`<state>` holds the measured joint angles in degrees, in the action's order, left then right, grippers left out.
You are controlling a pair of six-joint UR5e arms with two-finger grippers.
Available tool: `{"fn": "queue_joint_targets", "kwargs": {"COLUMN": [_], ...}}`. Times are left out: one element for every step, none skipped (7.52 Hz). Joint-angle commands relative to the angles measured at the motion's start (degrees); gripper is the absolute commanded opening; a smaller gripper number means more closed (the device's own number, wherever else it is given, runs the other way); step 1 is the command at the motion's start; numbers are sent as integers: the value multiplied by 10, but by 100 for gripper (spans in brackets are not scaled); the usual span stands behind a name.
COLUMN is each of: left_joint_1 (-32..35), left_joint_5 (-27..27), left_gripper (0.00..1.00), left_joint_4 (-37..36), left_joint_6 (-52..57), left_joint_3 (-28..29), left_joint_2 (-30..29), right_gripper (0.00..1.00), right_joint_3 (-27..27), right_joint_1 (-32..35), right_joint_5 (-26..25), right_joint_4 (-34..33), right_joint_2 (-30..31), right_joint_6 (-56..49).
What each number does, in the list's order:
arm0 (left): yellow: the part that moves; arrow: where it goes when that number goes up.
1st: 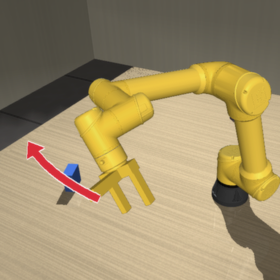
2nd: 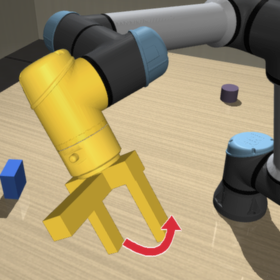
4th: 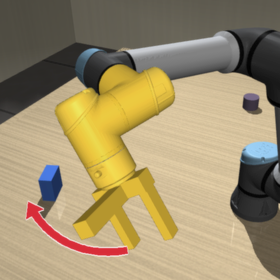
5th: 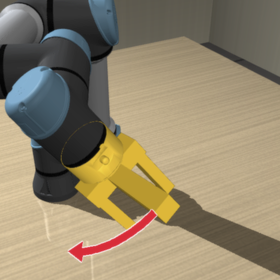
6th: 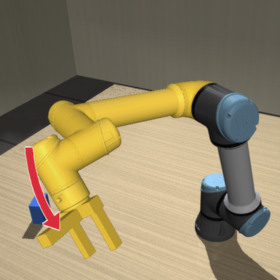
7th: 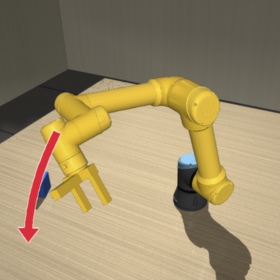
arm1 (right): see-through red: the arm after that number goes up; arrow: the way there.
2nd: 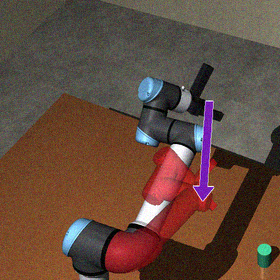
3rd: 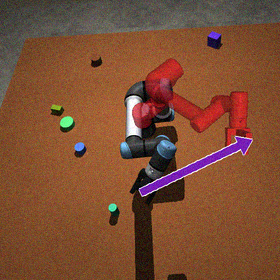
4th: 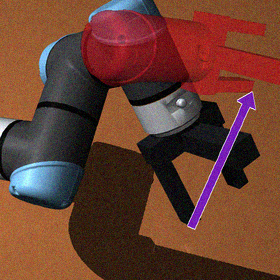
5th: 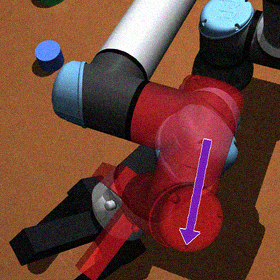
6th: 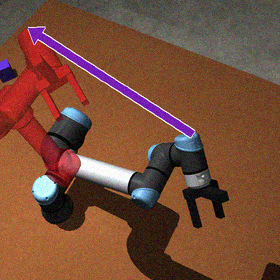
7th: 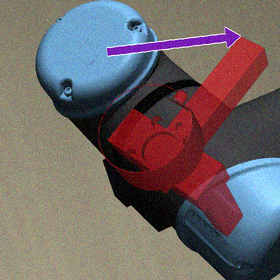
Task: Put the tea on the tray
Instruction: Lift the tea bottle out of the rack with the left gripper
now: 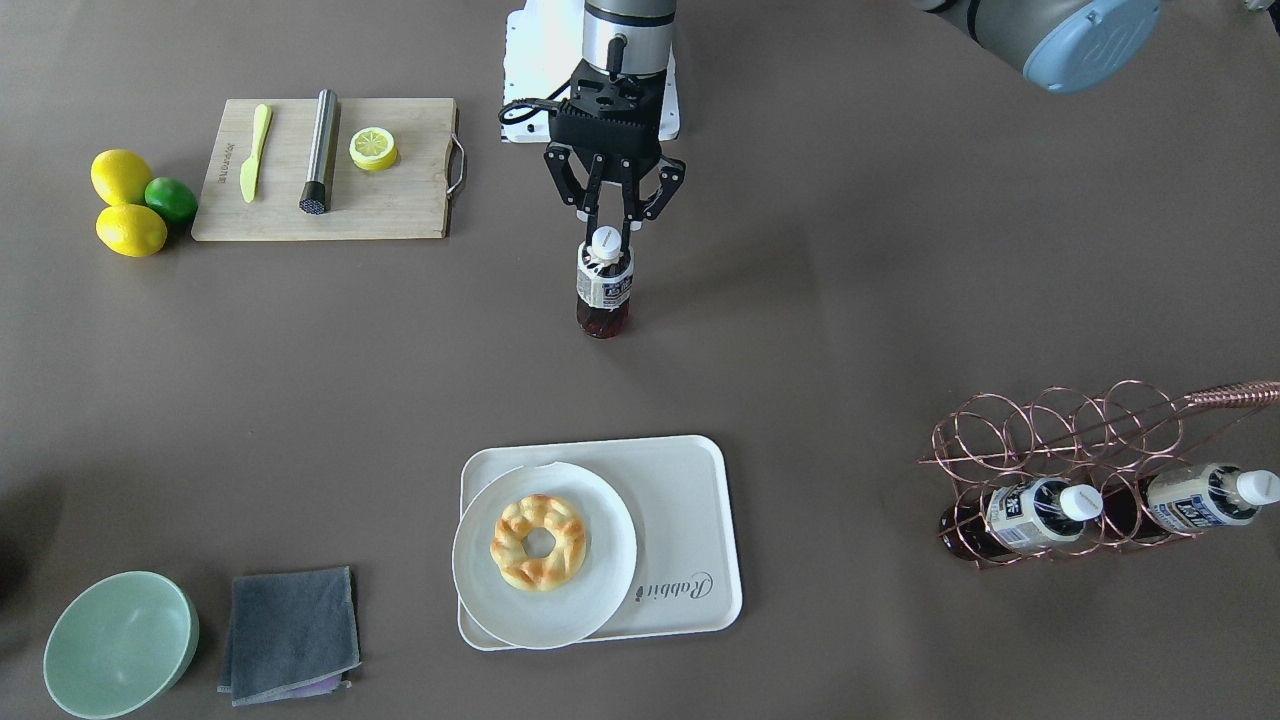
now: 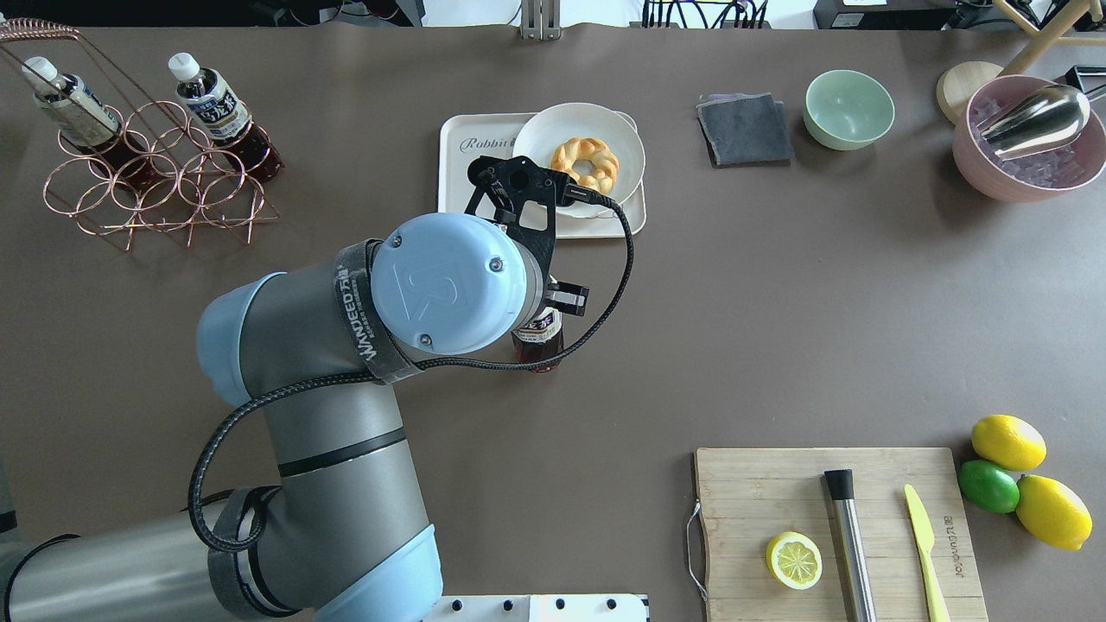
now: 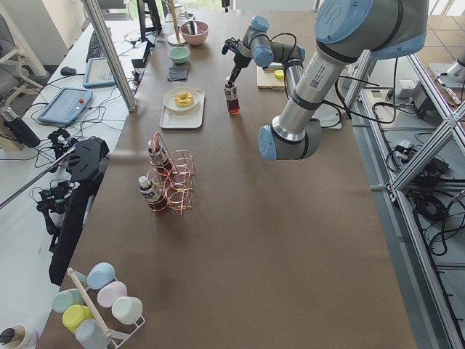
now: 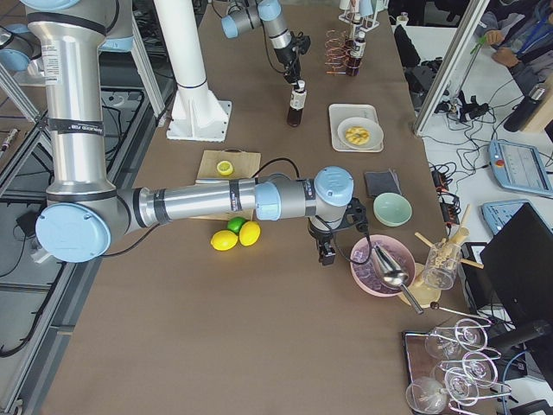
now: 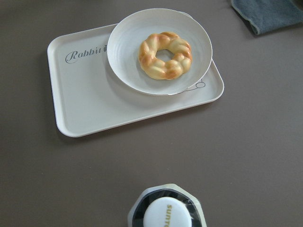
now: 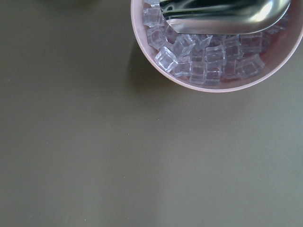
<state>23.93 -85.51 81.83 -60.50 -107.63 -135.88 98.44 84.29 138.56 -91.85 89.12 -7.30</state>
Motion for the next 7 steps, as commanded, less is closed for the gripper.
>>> {"fn": "queue_joint_targets", "kwargs": {"left_joint_1": [-17,-17,-17,-17,-15,-5,37], "left_joint_5": [22,22,23,22,21,18,-23], "left_gripper": [35,69,84,92,95,96,96], "left_joint_4": [2,2,2,1,-2,-4,-4], "left_joint_6": [-1,-1,0,-1,0,2,35], "left_joint_3": [0,0,0,-5,-29,-49,-61], "left_joint_2": [4,4,3,2,5,14,30], "right_gripper": [100,100,100,100,100,100,100], "right_joint_3": [3,12,19,38,68,106,140], "right_joint_1": [0,0,0,0,-3,-17,-48], "right_joint_5": [0,0,0,2,10,27,28], "right_joint_4": [0,-1,-1,-1,-1,-1,0], "right_joint_2": [-1,0,1,-2,-4,-10,-35], "right_joint_6": [1,2,2,10,48,108,206]}}
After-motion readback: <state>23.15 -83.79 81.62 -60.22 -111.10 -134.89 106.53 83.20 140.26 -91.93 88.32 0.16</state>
